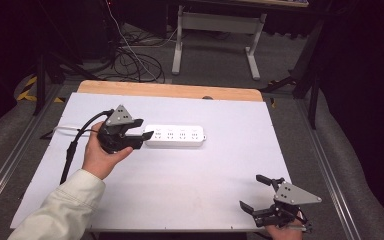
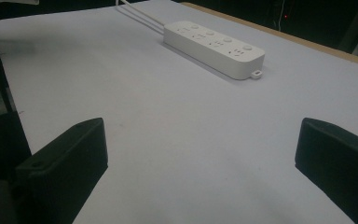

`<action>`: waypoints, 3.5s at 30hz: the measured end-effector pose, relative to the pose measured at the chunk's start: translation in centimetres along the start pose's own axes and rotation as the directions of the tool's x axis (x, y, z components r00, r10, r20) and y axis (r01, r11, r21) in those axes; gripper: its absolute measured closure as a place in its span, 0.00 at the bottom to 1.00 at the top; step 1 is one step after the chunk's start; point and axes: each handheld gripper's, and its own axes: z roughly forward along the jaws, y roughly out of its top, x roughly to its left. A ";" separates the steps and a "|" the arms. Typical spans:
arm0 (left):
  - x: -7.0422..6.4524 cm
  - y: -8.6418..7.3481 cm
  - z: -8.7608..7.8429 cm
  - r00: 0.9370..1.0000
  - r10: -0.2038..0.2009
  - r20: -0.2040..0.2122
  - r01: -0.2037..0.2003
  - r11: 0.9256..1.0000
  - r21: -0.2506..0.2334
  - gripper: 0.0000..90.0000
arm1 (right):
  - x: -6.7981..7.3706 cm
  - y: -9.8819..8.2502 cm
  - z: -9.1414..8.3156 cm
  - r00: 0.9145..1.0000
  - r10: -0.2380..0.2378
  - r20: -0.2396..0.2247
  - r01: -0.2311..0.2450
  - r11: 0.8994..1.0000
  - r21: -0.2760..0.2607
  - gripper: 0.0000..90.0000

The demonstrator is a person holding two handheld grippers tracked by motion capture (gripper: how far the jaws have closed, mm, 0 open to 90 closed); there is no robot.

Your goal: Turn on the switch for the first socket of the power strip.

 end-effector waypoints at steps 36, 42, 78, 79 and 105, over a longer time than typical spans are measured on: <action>3.3 -1.8 9.0 0.987 -0.156 -0.038 0.158 0.985 0.072 1.00 | 0.0 0.0 -0.3 1.000 -0.006 -0.022 0.006 1.000 -0.024 0.05; 3.7 -2.2 10.0 0.983 -0.175 -0.048 0.178 0.982 0.059 1.00 | 0.0 0.0 -0.3 1.000 -0.006 -0.024 0.006 1.000 -0.026 0.05; 3.5 -3.8 13.6 0.975 -0.169 -0.143 0.182 0.980 0.082 1.00 | -0.1 -0.1 -0.4 0.999 -0.001 -0.032 0.000 1.000 -0.026 0.05; 3.5 -3.9 13.6 0.975 -0.170 -0.139 0.183 0.980 0.081 1.00 | -0.1 -0.1 -0.4 0.999 -0.001 -0.032 0.000 1.000 -0.026 0.05; 2.7 -3.8 14.1 0.973 -0.137 -0.185 0.155 0.984 0.090 1.00 | -0.1 -0.1 -0.5 0.999 0.001 -0.039 -0.002 1.000 -0.027 0.04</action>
